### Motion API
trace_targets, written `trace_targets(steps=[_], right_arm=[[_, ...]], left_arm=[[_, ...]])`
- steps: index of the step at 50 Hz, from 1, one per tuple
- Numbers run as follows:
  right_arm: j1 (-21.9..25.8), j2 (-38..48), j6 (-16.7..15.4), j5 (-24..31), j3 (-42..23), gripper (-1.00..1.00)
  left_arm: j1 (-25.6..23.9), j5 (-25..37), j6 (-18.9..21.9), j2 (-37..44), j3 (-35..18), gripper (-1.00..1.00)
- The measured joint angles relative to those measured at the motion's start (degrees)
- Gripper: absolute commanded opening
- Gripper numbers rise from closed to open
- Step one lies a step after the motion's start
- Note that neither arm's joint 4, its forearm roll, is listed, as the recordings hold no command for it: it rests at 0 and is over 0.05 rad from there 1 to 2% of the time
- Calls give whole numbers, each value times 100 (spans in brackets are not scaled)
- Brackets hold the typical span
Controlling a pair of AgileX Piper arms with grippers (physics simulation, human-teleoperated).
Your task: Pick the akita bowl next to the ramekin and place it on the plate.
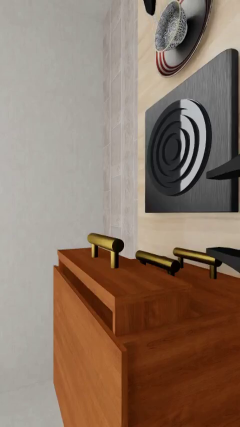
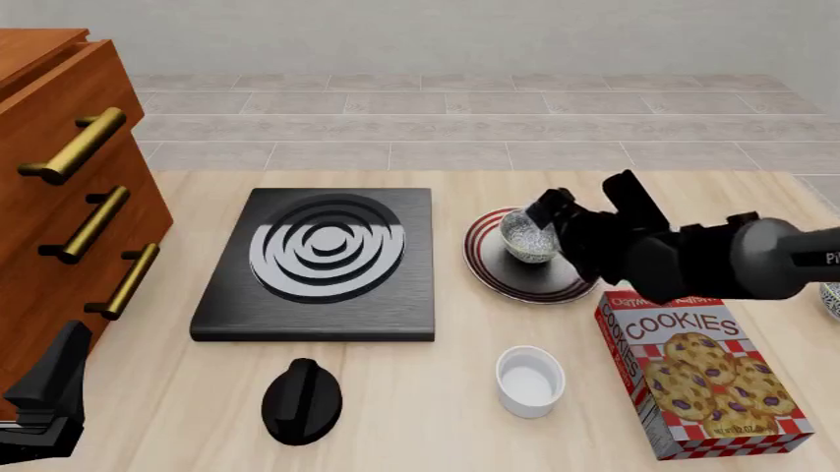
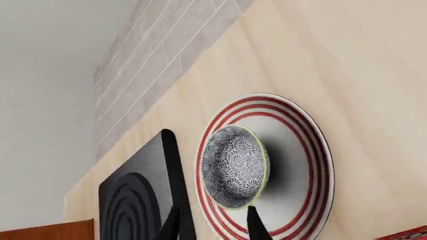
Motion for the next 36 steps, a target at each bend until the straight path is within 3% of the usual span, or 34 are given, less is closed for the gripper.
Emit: trace_targets(steps=[18,36], right_arm=[[339,-1553,-116,128,962,100],[339,-3369,-764,704,1721,100]], left_arm=[[0,0,0,0,0,100],[0,0,1,0,0,100]])
